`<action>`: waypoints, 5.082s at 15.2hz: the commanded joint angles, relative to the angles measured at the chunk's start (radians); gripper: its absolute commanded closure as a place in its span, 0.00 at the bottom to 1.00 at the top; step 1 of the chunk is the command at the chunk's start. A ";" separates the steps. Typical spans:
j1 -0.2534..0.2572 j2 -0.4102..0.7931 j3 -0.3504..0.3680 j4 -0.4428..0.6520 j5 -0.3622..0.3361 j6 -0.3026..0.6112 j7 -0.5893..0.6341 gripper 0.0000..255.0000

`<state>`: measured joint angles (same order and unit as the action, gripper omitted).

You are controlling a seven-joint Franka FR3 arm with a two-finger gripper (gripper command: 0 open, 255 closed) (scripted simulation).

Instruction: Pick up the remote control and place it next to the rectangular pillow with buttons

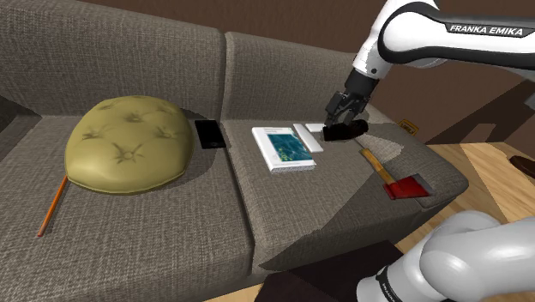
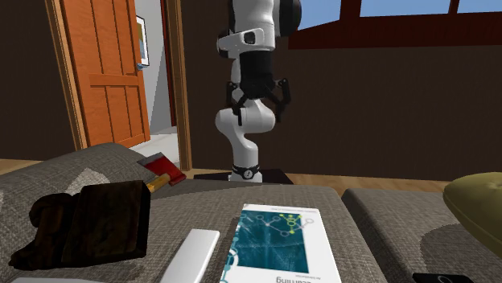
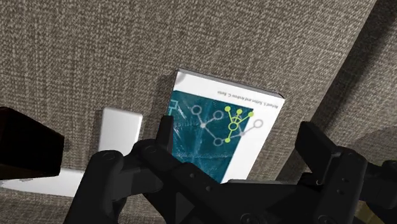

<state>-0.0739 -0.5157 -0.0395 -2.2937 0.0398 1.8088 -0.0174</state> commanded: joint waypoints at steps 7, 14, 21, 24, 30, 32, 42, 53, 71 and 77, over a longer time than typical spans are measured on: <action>-0.039 0.268 -0.043 0.084 -0.023 0.174 -0.005 0.00; -0.071 0.511 -0.080 0.217 -0.022 0.274 -0.012 0.00; -0.110 0.760 -0.110 0.405 -0.003 0.326 -0.021 0.00; -0.121 0.825 -0.115 0.452 0.005 0.342 -0.023 0.00; -0.124 0.864 -0.112 0.422 0.013 0.410 -0.029 0.00; -0.124 0.868 -0.112 0.420 0.014 0.417 -0.029 0.00; -0.124 0.868 -0.112 0.419 0.014 0.417 -0.029 1.00; -0.122 0.835 -0.114 0.444 0.007 0.360 -0.025 1.00; -0.119 0.753 -0.120 0.578 -0.010 0.144 -0.016 1.00; -0.119 0.739 -0.121 0.641 -0.013 0.068 -0.014 1.00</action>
<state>-0.1935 0.2274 -0.1607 -1.6629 0.0281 1.8908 -0.0334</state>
